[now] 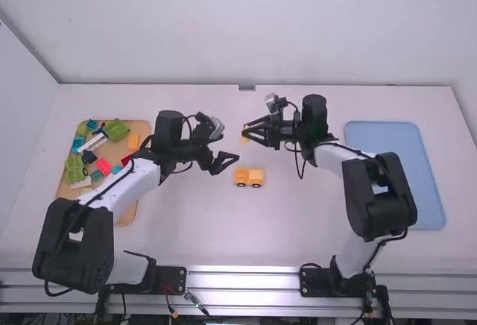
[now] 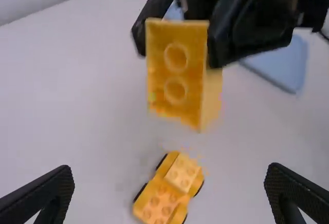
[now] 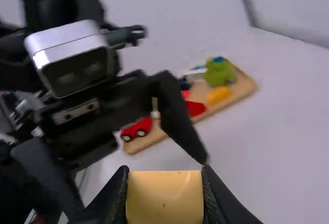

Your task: Assemble lego blocks to make yellow taxi

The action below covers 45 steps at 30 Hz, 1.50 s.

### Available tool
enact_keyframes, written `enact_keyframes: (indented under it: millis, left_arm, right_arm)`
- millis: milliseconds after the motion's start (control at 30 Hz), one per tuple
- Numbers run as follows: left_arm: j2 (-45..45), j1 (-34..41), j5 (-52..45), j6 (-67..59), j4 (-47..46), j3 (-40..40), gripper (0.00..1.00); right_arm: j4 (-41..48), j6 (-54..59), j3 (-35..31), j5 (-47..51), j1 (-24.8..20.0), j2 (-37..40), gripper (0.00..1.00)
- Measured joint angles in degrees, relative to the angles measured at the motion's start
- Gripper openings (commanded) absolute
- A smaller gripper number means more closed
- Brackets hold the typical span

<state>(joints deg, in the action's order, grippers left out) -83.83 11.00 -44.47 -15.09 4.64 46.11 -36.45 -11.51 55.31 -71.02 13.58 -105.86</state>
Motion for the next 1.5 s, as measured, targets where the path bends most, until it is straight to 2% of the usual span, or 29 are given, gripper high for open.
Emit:
enact_keyframes:
  millis: [100, 133, 167, 200, 233, 300, 367, 500, 667, 767, 867, 900, 1067, 1167, 1300, 1500]
  left_arm:
    - [0.0, 0.0, 7.5, 0.5, -1.9, 0.0, 0.99]
    - [0.0, 0.0, 9.3, 0.5, -2.1, 0.0, 0.99]
    - [0.0, 0.0, 12.9, 0.5, -2.6, 0.0, 0.99]
    - [0.0, -0.2, 15.9, 0.5, -3.2, 0.0, 0.99]
    - [0.0, -0.3, 19.2, 0.5, -4.5, 0.0, 0.99]
    - [0.0, -0.5, 21.4, 0.0, -5.4, 0.0, 0.99]
    - [0.0, -1.4, 24.4, -1.0, -7.0, 0.0, 0.99]
    - [0.2, -5.6, 27.9, -0.3, -7.8, 0.0, 0.99]
    - [2.5, -12.4, 30.6, 0.6, -8.0, -0.3, 0.99]
    - [6.3, -15.0, 31.3, 0.9, -4.9, -2.8, 0.99]
    - [13.6, -16.7, 32.6, 2.1, 0.7, -9.1, 0.99]
    - [13.6, -16.7, 32.6, 2.1, 0.7, -9.1, 0.99]
    - [25.5, -21.1, 35.2, 6.0, 3.0, -18.3, 0.99]
    - [29.6, -24.3, 35.8, 8.4, 2.1, -20.5, 0.99]
    - [32.7, -27.8, 36.2, 10.1, -0.5, -21.0, 0.99]
    - [33.2, -28.7, 36.2, 10.7, -1.1, -21.0, 0.99]
  right_arm:
    - [21.9, 7.9, 5.1, 8.0, -0.2, -0.2, 0.03]
    - [26.1, 9.8, 6.4, 9.4, 0.0, -0.2, 0.02]
    - [35.4, 13.5, 9.4, 12.7, 0.5, -0.2, 0.02]
    - [40.7, 15.8, 11.6, 15.1, 1.1, -0.2, 0.02]
    - [51.0, 20.8, 16.0, 20.0, 2.5, -0.2, 0.02]
    - [55.6, 23.5, 18.9, 23.3, 3.7, -0.2, 0.02]
    - [64.2, 29.9, 25.3, 32.4, 7.7, -0.2, 0.02]
    - [68.5, 34.5, 29.8, 42.2, 12.7, -0.2, 0.02]
    - [71.3, 38.2, 31.3, 50.7, 17.8, -0.9, 0.01]
    - [73.6, 39.3, 34.5, 54.1, 20.1, -4.2, 0.0]
    - [78.9, 40.6, 40.9, 56.2, 22.3, -11.0, 0.0]
    - [78.9, 40.6, 40.9, 56.2, 22.3, -11.0, 0.0]
    - [91.3, 46.4, 51.6, 57.8, 25.0, -20.4, 0.0]
    - [92.4, 48.6, 54.9, 60.0, 27.2, -23.4, 0.0]
    - [93.2, 51.2, 56.3, 64.0, 31.3, -26.0, 0.0]
    - [93.9, 53.2, 56.3, 70.2, 36.6, -29.6, 0.0]
